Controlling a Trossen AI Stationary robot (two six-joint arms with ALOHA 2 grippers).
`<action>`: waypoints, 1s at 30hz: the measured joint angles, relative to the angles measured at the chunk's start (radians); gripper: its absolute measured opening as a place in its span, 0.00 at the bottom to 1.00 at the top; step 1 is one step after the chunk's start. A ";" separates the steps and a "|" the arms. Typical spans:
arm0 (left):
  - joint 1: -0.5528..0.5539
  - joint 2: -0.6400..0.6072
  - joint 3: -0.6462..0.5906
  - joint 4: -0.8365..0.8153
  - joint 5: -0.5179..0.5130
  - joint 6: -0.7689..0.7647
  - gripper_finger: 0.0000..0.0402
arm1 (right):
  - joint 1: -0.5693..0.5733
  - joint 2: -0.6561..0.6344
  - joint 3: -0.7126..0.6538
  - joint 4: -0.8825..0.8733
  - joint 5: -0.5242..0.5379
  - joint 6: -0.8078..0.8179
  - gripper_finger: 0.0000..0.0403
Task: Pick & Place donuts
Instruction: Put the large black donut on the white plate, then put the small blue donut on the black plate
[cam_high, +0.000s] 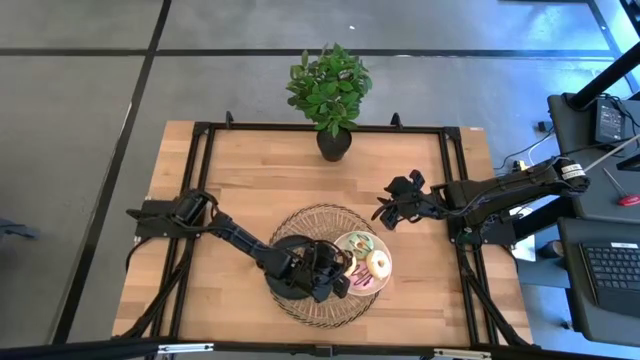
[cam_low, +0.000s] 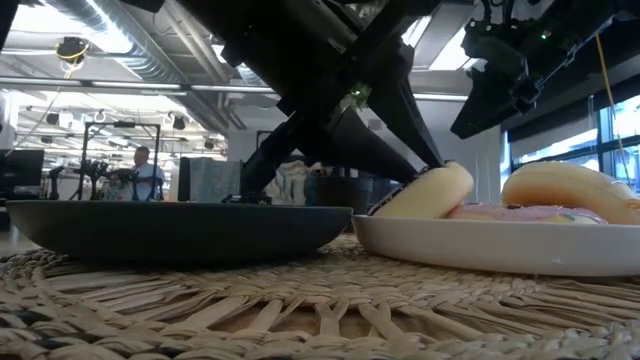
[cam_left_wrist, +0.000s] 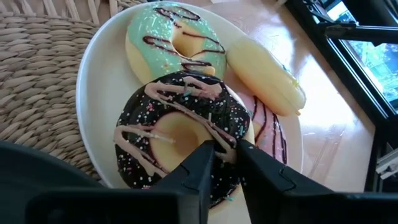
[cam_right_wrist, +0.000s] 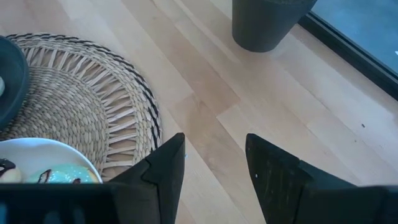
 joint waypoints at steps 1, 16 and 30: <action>0.000 0.000 0.000 0.000 0.000 0.000 0.19 | 0.000 0.000 0.000 0.000 0.000 0.000 0.43; 0.044 -0.123 0.000 -0.037 0.007 0.194 0.32 | -0.050 -0.018 0.001 -0.132 -0.026 0.197 0.43; 0.144 -0.307 0.000 -0.223 0.025 0.477 0.32 | -0.224 -0.002 0.001 -0.423 -0.170 0.318 0.43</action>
